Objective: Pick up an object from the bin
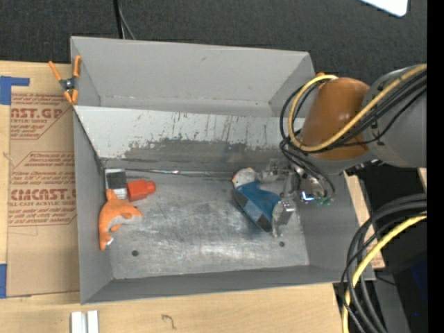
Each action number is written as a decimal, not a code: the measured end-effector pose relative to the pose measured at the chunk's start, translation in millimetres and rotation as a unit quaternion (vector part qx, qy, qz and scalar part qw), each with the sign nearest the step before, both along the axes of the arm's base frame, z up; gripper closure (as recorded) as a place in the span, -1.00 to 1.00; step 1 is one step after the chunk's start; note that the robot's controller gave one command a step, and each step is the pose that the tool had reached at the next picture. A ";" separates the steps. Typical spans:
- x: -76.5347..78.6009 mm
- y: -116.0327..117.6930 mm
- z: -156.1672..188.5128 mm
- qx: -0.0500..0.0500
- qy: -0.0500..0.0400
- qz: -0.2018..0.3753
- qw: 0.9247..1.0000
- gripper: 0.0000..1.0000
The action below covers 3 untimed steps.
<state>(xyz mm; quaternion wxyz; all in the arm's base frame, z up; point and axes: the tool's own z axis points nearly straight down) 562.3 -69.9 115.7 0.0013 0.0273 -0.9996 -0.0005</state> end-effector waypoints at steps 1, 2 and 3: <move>-1.4 -11.3 0.8 0.000 0.000 0.067 0.998 1.00; -0.4 -17.0 6.5 0.000 0.000 -0.031 1.000 1.00; 2.4 -17.9 4.1 0.000 0.003 -0.109 0.994 1.00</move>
Offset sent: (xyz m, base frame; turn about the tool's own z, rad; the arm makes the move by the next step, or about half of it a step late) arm 0.0030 -0.0216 0.0178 0.3483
